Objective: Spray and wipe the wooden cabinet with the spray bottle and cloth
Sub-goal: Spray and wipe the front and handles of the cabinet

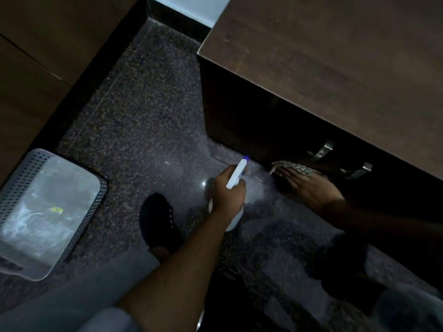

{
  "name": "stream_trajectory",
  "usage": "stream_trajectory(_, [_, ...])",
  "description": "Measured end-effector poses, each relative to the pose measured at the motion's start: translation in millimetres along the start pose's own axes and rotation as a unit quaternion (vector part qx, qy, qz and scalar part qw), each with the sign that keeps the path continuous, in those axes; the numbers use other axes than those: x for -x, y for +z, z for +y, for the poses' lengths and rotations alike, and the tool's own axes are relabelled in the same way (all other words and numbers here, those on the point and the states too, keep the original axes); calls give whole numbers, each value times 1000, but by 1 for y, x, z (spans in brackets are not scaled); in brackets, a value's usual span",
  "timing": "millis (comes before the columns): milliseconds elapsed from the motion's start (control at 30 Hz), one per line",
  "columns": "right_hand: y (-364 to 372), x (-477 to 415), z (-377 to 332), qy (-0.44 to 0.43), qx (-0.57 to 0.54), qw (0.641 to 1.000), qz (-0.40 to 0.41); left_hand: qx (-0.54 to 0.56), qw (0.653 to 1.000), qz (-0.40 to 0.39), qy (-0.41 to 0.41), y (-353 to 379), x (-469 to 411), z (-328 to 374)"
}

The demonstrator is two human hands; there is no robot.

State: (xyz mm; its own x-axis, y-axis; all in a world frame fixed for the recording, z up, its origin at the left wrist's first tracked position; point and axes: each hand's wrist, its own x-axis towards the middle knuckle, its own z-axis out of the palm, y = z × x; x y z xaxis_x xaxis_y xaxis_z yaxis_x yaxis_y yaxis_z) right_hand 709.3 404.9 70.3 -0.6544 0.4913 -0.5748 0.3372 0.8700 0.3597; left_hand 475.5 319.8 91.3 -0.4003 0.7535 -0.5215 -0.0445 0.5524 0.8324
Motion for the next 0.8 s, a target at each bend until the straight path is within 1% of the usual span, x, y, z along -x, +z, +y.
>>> stream_trajectory(67, [-8, 26, 10, 4, -18, 994, 107, 7, 1000, -21, 19, 6, 8, 9])
stream_trajectory(100, [-15, 36, 15, 7, -6, 989, 150, 11, 999, -30, 24, 10, 12, 12])
stream_trajectory(167, [-26, 49, 19, 19, -7, 981, 191, 19, 999, -46, 21, 17, 21, 13])
stream_trajectory(233, [-30, 48, 17, 42, 8, 978, 205, 24, 998, -56, 12, 21, 30, 12])
stream_trajectory(267, [-31, 41, 17, 45, 20, 980, 194, 26, 998, -51, 5, 22, 34, 11])
stream_trajectory(333, [-39, 18, 10, 43, 11, 989, 141, 20, 999, -28, -10, 23, 37, 9])
stream_trajectory(400, [-49, -10, 1, 45, 28, 989, 141, 14, 1000, -7, -11, 22, 39, 5])
stream_trajectory(500, [-44, -28, -7, 22, 62, 995, 70, 23, 1000, 9, -9, 17, 37, 0])
stream_trajectory(567, [-35, -25, -4, 47, 38, 994, 93, 21, 1000, 9, -21, 11, 30, -4])
stream_trajectory(667, [-41, -39, -6, 86, 3, 982, 169, 5, 999, 43, -19, 7, 18, -19])
stream_trajectory(700, [-44, -53, -9, 84, -4, 978, 189, 0, 999, 53, -11, 9, 14, -23])
stream_trajectory(733, [-47, -69, -13, 68, -10, 980, 185, -7, 998, 59, -5, 11, 12, -28])
stream_trajectory(767, [-47, -81, -17, 41, -22, 987, 153, -9, 998, 61, 1, 12, 11, -29])
stream_trajectory(800, [-42, -87, -22, 9, -26, 995, 95, -3, 998, 60, 5, 12, 11, -27])
